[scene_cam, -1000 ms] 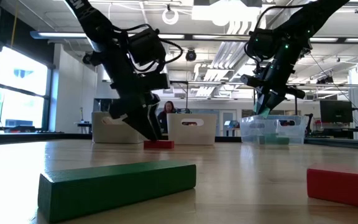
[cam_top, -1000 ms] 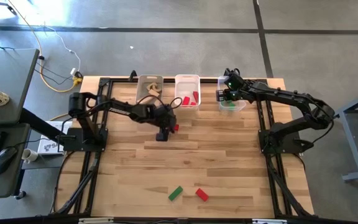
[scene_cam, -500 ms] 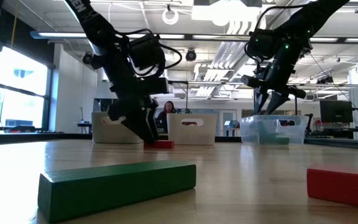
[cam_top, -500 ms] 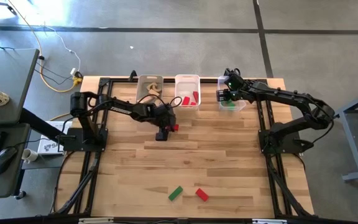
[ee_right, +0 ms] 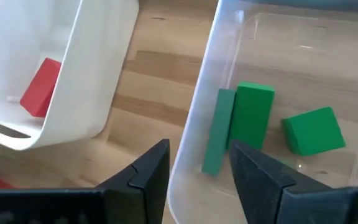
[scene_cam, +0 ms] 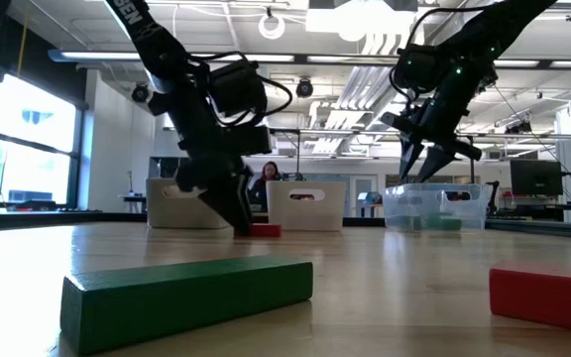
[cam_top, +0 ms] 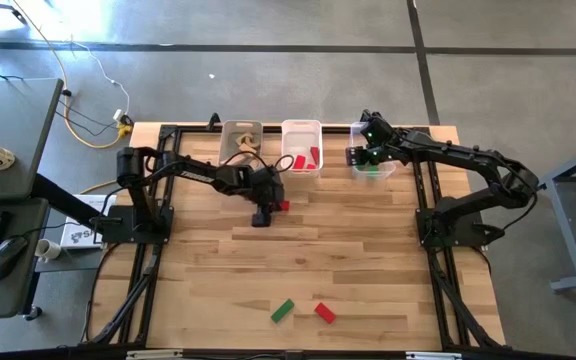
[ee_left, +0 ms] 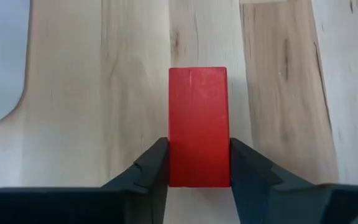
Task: Sort & place blocks by color
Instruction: Put the top red block into the white bin
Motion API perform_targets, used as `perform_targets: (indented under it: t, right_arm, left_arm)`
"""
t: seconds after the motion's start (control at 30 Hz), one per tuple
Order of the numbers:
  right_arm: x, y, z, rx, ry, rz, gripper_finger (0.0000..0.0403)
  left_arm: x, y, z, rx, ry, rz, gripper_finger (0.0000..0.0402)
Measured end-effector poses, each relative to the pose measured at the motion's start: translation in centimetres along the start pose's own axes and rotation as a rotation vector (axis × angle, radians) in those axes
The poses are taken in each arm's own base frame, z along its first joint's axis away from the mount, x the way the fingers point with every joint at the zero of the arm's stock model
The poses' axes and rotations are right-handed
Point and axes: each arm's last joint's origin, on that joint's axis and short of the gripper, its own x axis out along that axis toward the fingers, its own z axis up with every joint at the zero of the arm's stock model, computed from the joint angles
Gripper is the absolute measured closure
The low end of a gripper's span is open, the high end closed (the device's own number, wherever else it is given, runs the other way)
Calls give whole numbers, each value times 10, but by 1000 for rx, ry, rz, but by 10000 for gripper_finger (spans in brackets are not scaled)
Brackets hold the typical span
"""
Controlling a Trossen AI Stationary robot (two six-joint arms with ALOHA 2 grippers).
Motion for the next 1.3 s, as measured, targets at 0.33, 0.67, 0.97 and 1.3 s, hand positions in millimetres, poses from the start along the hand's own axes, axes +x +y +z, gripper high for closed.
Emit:
perform_targets:
  t: [0.33,0.67,0.97,1.3]
  right_arm:
    - [-18,17,-10,-65,-41,72,250]
    - [-57,45,-33,-132,-104,264,250]
    - [-70,71,-67,-178,-90,335,250]
    - [-81,84,-94,-209,-173,312,250]
  left_arm:
    - [-31,5,14,-71,-146,31,296]
    - [-69,39,28,-213,-398,154,294]
    - [-85,79,25,-485,-580,225,292]
    - [-98,106,29,-580,-679,271,292]
